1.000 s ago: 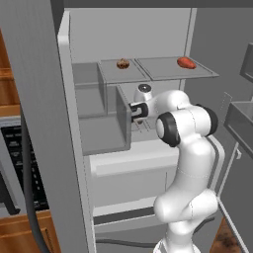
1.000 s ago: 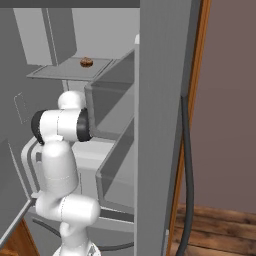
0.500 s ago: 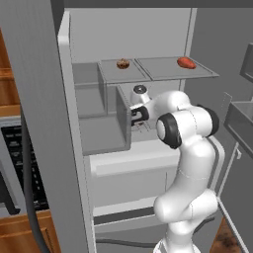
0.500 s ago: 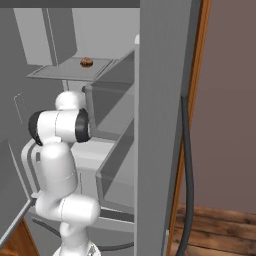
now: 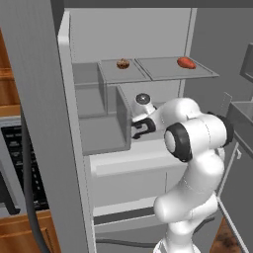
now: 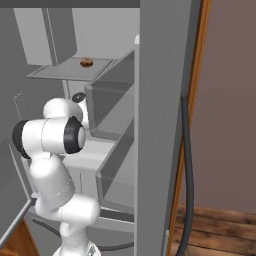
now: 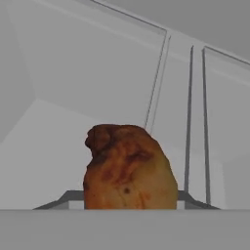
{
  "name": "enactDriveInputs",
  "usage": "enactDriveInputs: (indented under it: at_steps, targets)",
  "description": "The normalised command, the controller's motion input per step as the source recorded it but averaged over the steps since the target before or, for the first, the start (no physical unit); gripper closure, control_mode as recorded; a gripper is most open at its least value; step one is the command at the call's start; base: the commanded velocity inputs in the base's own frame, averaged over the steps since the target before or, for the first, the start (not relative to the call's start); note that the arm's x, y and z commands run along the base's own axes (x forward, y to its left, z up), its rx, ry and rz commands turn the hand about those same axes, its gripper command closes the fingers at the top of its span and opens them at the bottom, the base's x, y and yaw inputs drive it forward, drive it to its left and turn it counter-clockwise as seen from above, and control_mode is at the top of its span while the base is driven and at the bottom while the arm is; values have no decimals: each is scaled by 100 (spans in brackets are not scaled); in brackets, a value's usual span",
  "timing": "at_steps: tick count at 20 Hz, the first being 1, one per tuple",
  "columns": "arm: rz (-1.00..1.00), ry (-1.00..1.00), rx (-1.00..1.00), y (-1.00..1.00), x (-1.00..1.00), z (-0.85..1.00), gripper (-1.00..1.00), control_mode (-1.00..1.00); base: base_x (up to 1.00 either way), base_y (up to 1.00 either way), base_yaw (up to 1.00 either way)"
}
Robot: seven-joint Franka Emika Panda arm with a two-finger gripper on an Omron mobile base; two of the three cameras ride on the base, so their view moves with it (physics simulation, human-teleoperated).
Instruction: Gather the sweet potato and mushroom from the fridge and place them on a tray on the dining counter. Then gather the chicken drumstick and fish from the fridge and place them on the other tray.
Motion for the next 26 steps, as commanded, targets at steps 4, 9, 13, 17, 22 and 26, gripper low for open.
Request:
enactDriveInputs:
  at_steps: [4,9,13,17,22,26]
  targets:
    - [0,-7,0,0,-97,34,100,-100,0,0,0]
    - [0,-4,1,0,-95,66,100,-100,0,0,0]
    - [-3,0,7,0,-82,80,100,-100,0,0,0]
    - [-5,0,11,0,-74,82,100,-100,0,0,0]
    - [-8,0,11,-2,-89,66,100,-100,0,0,0]
    - [-9,0,10,-6,-100,61,100,-100,0,0,0]
